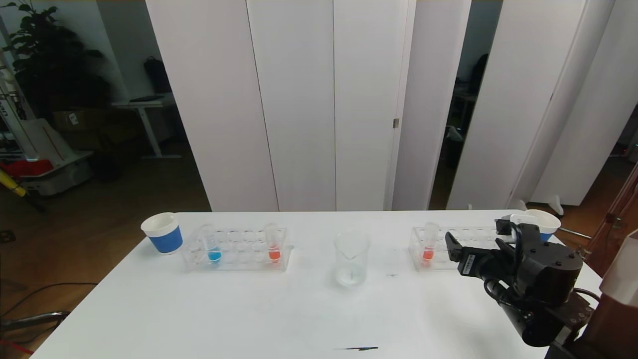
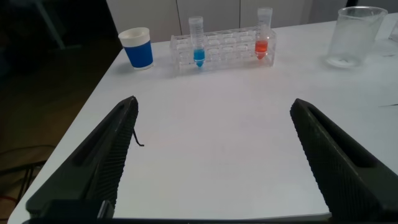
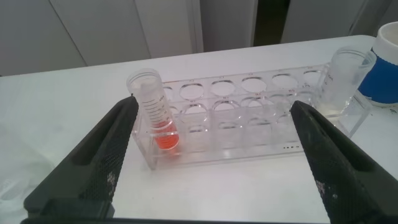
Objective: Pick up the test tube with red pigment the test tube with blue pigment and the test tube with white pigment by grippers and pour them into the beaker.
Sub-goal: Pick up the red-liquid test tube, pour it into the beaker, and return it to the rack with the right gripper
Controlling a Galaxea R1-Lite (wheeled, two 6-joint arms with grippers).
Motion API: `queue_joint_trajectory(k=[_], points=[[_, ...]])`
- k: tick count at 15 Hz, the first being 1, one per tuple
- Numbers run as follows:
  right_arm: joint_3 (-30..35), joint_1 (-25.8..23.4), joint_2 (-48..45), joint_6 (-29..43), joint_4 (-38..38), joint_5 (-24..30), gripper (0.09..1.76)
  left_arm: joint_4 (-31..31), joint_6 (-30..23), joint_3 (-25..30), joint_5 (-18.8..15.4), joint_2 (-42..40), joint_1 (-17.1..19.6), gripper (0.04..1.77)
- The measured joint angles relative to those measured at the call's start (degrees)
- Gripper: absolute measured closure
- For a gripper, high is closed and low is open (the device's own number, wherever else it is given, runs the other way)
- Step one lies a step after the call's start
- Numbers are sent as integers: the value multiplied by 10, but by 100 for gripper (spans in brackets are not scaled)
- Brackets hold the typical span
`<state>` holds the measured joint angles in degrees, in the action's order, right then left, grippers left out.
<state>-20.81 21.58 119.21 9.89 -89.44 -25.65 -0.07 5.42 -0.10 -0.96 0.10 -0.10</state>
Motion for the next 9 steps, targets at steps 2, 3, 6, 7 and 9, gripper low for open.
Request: queue_joint_trajectory(k=[2, 3, 6, 7, 9], points=[[-15, 4, 14, -7, 0, 0, 10, 0, 0, 0, 0, 0, 0, 6], [-24, 5, 21, -14, 0, 0, 10, 0, 0, 0, 0, 0, 0, 6], [-53, 11, 48, -25, 0, -1, 10, 0, 0, 0, 0, 0, 0, 6], [-63, 15, 57, -25, 0, -3, 10, 0, 0, 0, 0, 0, 0, 6], [-87, 25, 74, -30, 0, -23, 10, 0, 0, 0, 0, 0, 0, 6]])
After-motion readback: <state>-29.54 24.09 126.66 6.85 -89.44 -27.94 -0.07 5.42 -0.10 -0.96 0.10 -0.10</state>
